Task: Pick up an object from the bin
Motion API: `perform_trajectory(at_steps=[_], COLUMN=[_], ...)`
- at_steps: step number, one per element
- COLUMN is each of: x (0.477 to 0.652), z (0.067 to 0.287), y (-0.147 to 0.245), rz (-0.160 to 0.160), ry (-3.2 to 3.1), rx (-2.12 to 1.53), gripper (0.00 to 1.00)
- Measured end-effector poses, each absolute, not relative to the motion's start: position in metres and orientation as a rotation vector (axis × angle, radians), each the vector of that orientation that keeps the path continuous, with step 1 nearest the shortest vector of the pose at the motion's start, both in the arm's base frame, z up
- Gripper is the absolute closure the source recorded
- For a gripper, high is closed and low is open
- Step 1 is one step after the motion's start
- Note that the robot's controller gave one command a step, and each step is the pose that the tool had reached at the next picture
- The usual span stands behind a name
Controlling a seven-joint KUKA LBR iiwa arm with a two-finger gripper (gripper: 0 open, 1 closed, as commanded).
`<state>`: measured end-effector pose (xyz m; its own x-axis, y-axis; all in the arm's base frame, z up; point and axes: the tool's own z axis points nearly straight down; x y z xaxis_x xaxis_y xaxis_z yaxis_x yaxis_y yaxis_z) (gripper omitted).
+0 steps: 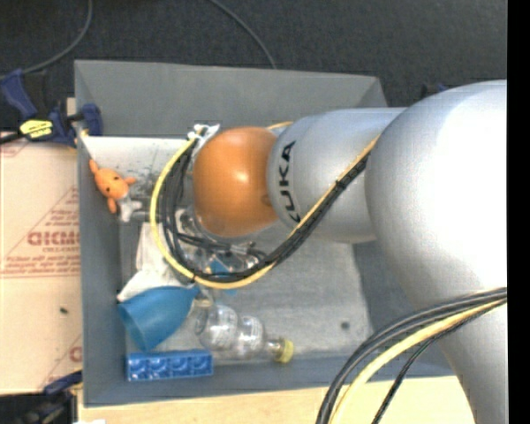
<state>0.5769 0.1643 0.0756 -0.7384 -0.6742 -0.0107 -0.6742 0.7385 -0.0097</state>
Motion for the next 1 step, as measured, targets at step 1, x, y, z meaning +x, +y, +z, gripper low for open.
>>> perform_trajectory(at_steps=[1], x=[0.5795], z=[0.0753], y=[0.1655], rz=[-0.007], ry=[2.923], rx=[-1.119], gripper=[1.0])
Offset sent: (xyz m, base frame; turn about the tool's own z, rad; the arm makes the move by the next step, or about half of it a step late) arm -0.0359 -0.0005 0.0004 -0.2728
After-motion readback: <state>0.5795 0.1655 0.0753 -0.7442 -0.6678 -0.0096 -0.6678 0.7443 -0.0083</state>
